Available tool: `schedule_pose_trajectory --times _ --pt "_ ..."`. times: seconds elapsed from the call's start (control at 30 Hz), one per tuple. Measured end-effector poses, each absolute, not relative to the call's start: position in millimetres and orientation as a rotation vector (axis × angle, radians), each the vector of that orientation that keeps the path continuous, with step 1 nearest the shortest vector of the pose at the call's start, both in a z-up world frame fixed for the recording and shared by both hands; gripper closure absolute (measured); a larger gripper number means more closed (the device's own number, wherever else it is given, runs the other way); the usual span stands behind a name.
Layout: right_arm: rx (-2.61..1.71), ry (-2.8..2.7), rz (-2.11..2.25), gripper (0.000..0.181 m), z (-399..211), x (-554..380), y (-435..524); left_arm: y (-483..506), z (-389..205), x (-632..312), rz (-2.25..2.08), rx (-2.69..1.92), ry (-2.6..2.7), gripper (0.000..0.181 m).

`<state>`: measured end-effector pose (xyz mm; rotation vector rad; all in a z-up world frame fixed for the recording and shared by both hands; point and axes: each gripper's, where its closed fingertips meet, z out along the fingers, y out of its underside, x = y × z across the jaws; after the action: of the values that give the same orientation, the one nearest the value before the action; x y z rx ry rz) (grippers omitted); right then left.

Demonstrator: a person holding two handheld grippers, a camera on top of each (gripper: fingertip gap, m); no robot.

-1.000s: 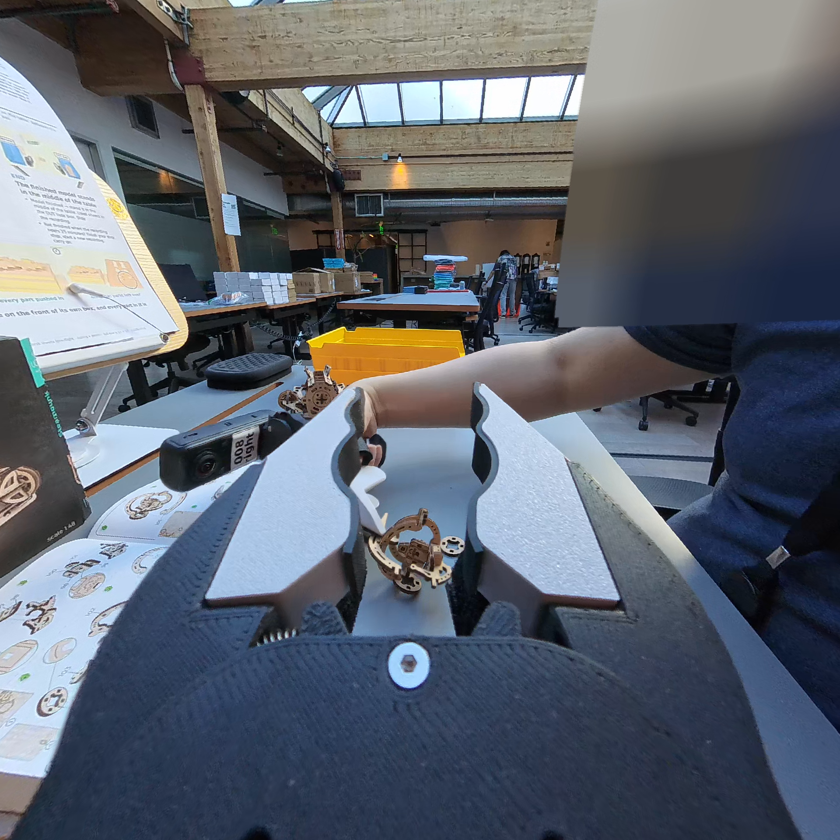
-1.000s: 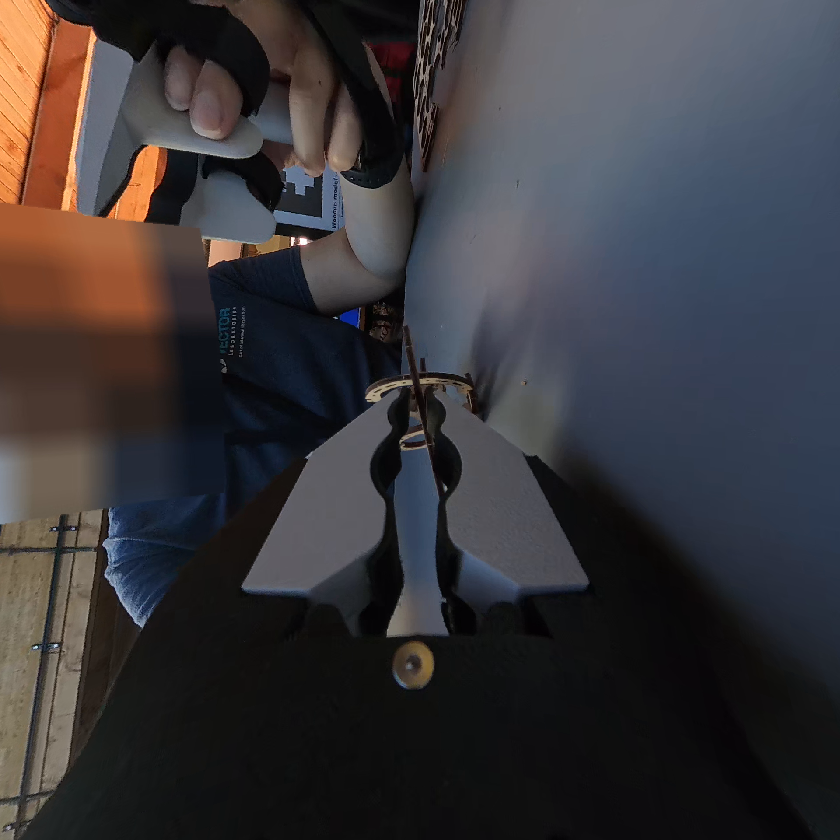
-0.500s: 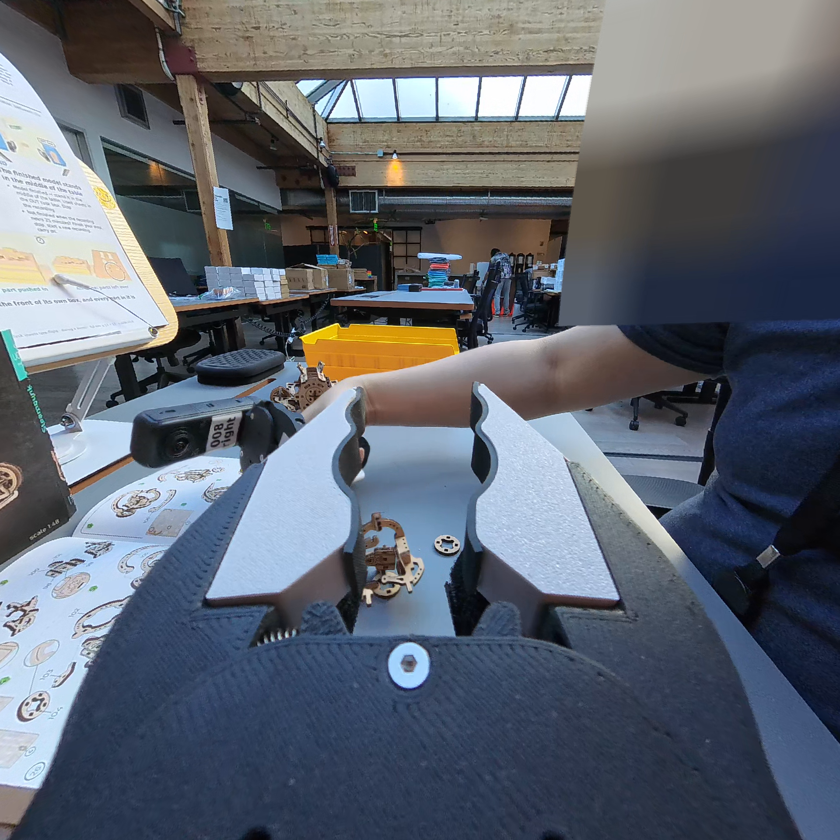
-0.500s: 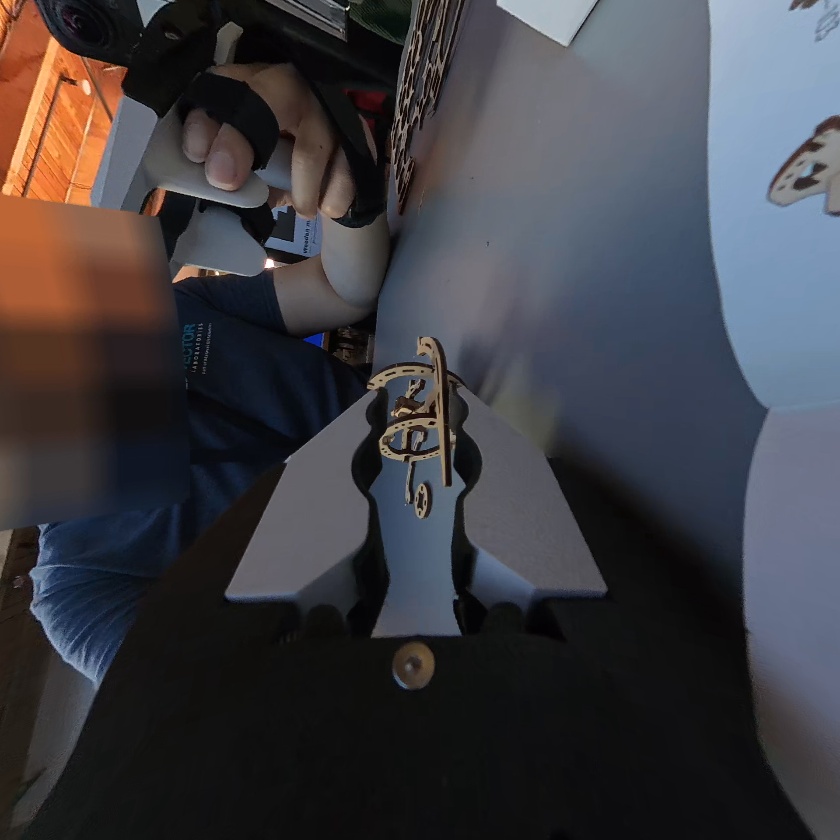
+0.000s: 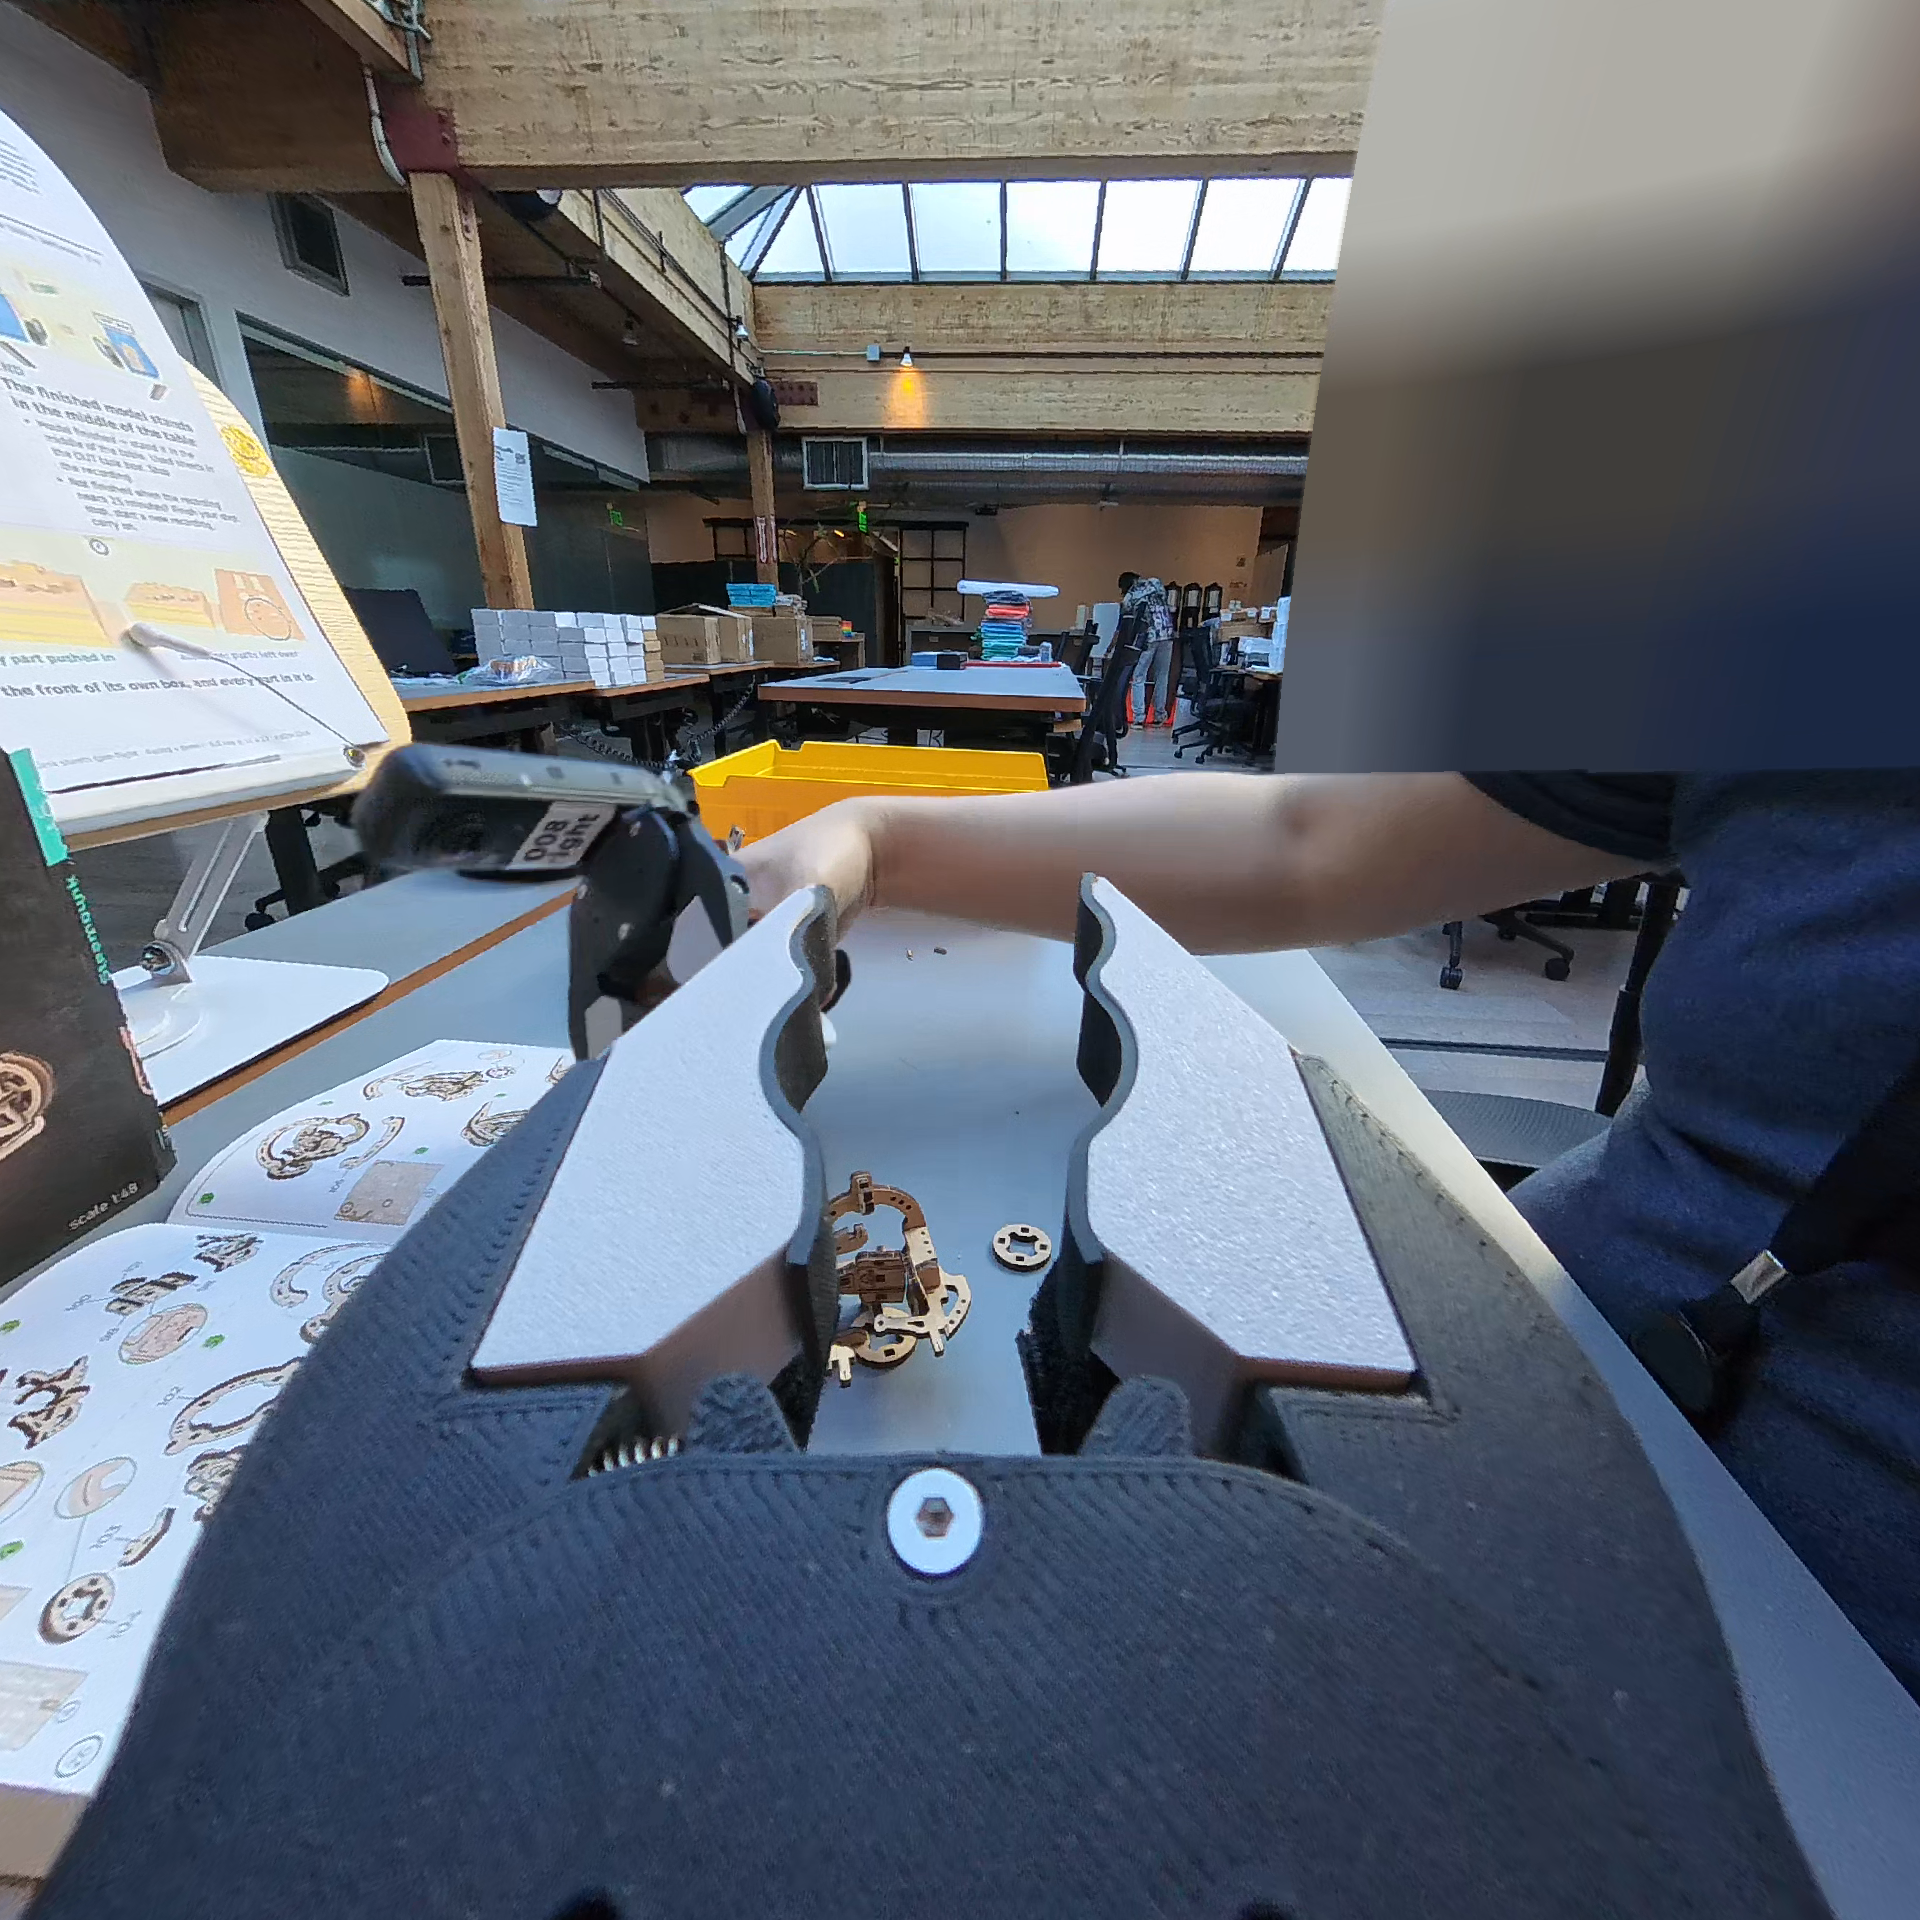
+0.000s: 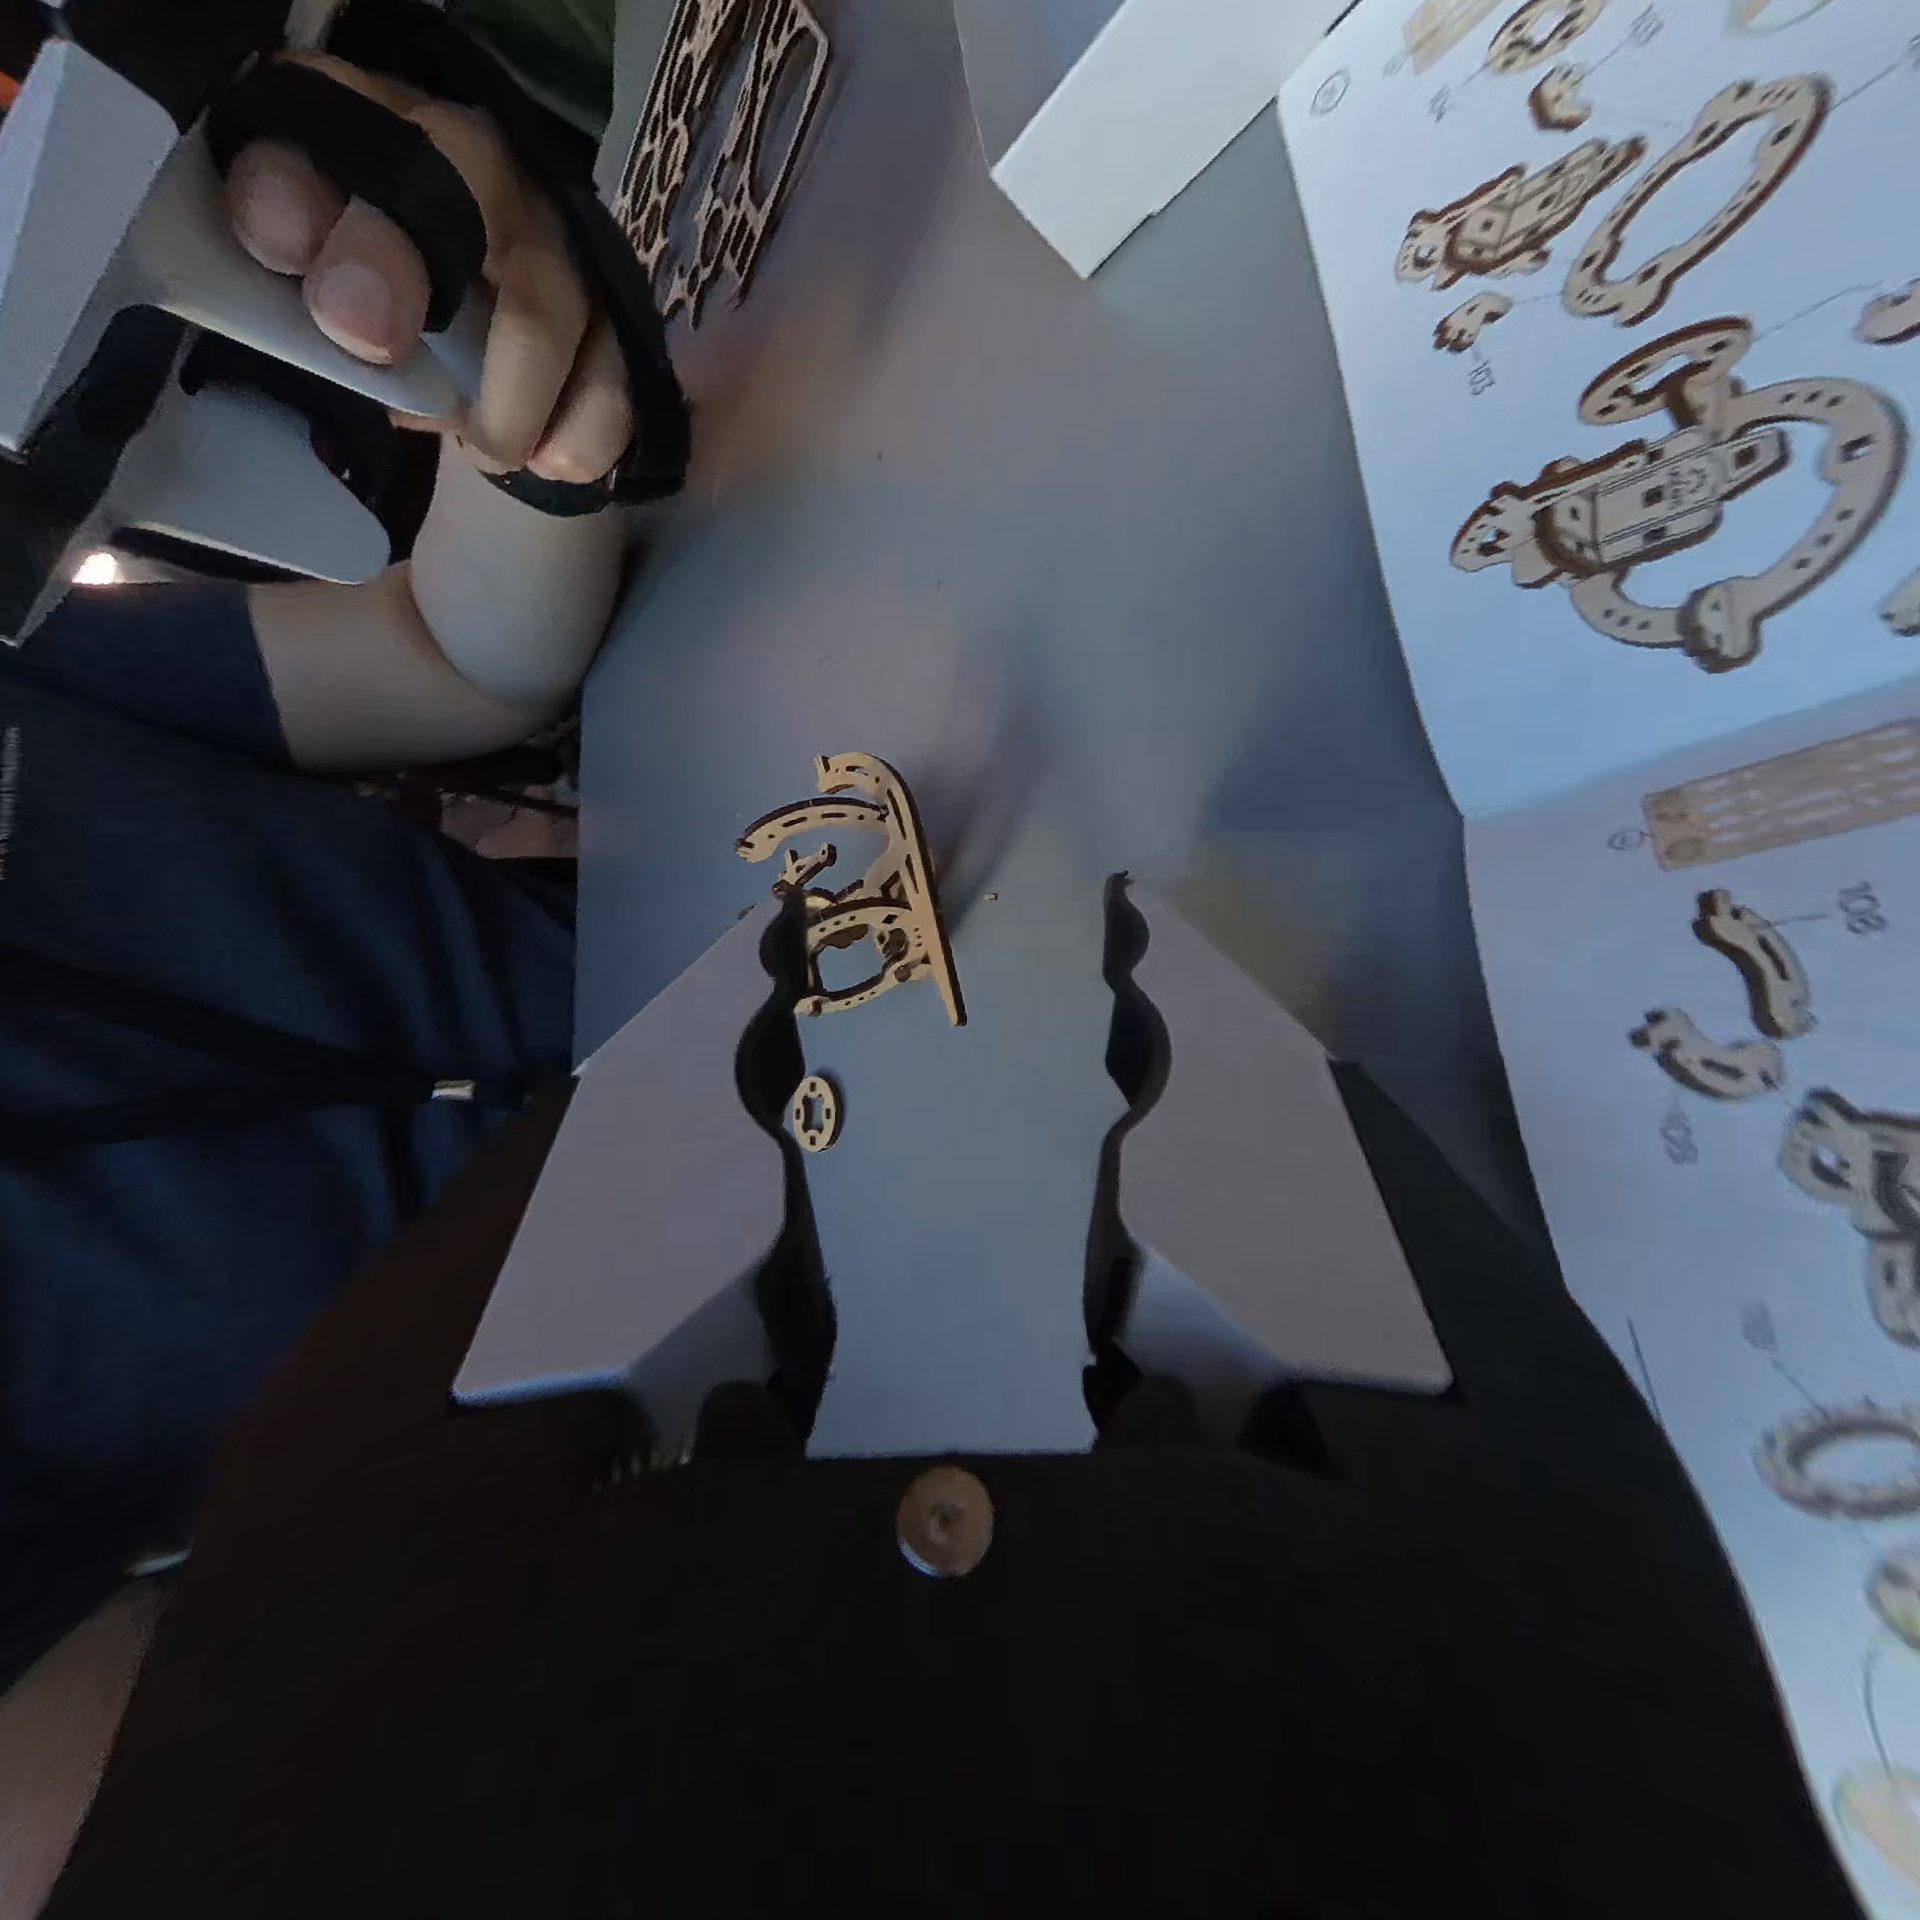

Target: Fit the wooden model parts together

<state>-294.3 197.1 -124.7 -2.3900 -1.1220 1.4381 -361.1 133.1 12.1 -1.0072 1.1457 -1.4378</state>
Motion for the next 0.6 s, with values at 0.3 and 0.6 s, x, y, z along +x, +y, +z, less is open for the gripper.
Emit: schedule_pose_trajectory --times 0.3,0.6 --pt "-1.714 -0.973 0.78 0.146 -60.7 -277.2 118.7 133.8 14.9 -360.7 -1.433 -1.01 1.134 0.135" --pt "-2.022 -1.242 0.458 0.163 -156.5 -303.2 80.7 122.9 9.2 -350.9 -1.438 -1.013 1.179 0.136"
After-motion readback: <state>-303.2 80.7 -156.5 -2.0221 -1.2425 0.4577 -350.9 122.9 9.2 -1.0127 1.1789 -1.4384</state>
